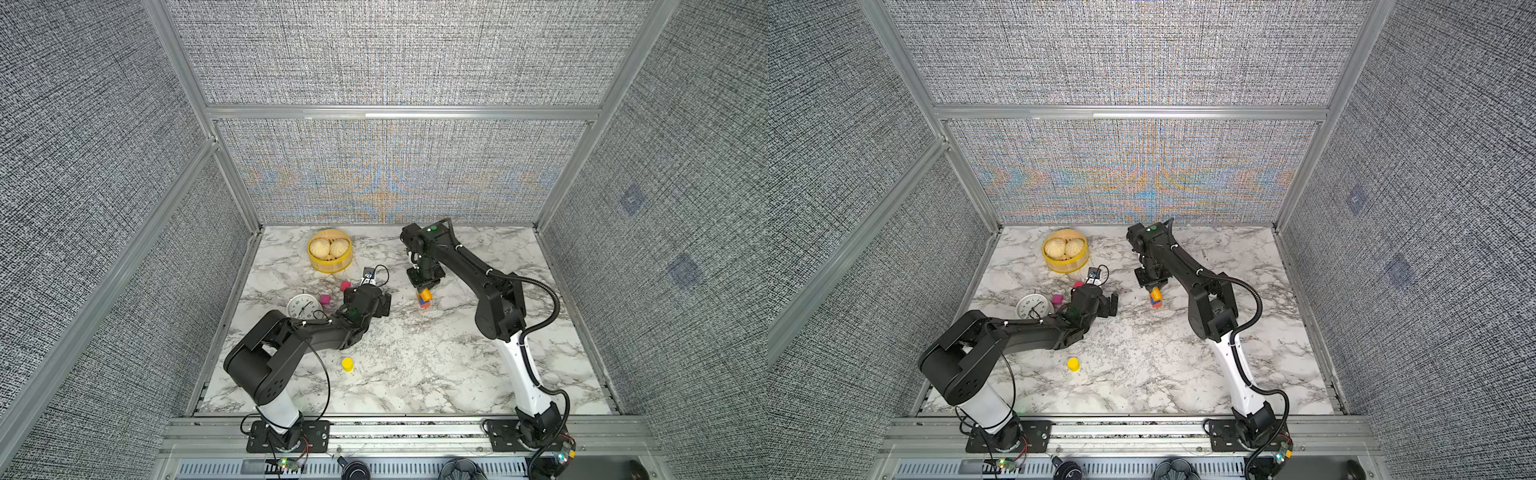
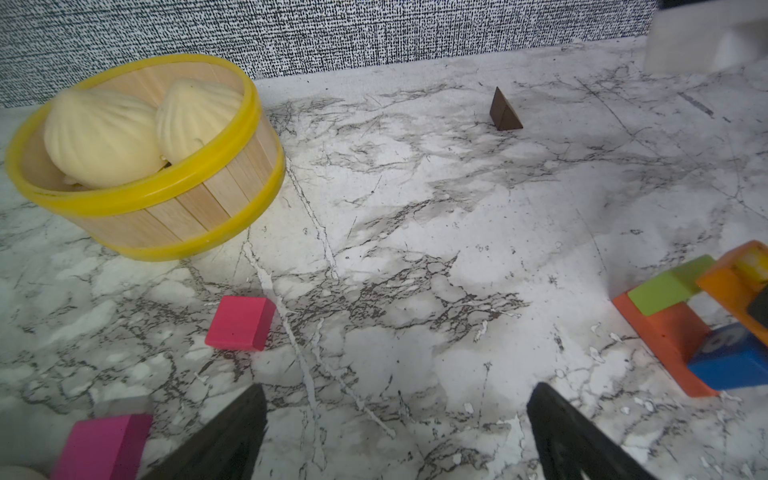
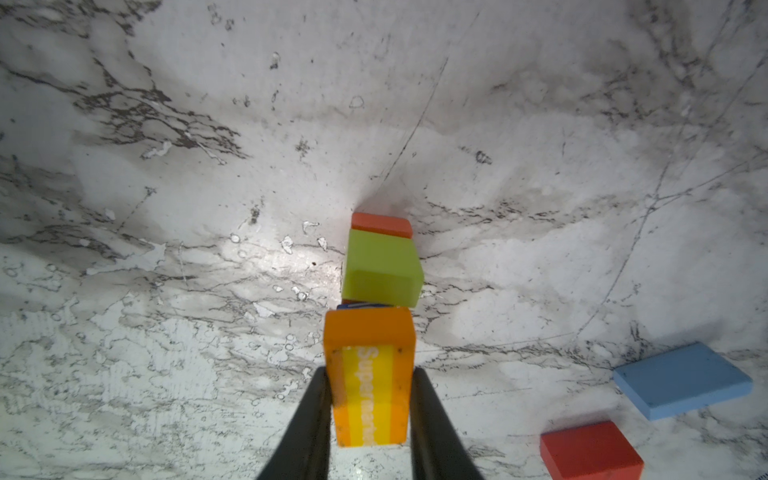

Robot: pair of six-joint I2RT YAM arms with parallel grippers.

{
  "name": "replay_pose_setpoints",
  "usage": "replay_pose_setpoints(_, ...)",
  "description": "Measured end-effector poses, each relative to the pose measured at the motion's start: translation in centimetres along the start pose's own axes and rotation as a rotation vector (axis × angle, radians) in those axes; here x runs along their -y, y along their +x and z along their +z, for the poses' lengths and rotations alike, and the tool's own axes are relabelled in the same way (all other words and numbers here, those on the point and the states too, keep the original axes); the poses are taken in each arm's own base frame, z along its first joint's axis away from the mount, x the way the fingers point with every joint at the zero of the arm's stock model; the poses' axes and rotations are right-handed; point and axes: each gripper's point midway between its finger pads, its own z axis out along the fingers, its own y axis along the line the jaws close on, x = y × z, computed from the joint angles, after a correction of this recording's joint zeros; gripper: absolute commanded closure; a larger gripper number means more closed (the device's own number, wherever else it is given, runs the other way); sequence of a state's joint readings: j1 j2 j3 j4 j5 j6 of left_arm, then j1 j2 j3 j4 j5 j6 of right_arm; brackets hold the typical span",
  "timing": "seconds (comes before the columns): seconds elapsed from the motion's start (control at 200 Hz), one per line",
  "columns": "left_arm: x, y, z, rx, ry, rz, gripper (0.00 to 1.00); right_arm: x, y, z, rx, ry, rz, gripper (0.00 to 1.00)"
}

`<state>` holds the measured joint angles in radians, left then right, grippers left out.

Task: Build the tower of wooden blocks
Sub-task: 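Lower the Supermarket block onto the lime cube and blue block, open right gripper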

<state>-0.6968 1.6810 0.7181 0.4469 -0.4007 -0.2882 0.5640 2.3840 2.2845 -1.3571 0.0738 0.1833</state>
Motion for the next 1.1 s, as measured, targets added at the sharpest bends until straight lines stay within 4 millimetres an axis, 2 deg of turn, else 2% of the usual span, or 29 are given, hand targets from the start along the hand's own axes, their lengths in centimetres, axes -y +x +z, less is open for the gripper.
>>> replay_pose_setpoints(0.265,0.0,0.0,0.0,0.000,0.000,0.000,0.01,0.0,0.0,0.4,-0.007,0.001,0.000,0.73)
replay_pose_setpoints(0.565,0.0,0.0,0.0,0.000,0.000,0.000,0.01,-0.1,-0.1,0.3,-0.003,0.000,-0.001,0.63)
replay_pose_setpoints(0.675,0.0,0.0,0.0,0.000,0.000,0.000,0.01,-0.2,-0.1,0.3,-0.003,0.000,-0.001,0.51)
replay_pose_setpoints(0.805,0.0,-0.1,0.0,0.002,0.000,-0.001,0.01,-0.3,-0.1,0.3,-0.002,0.000,-0.006,0.48)
replay_pose_setpoints(1.1,0.0,-0.5,-0.3,0.010,0.001,-0.005,0.01,-0.3,-0.5,-1.5,0.060,-0.011,-0.003,0.46)
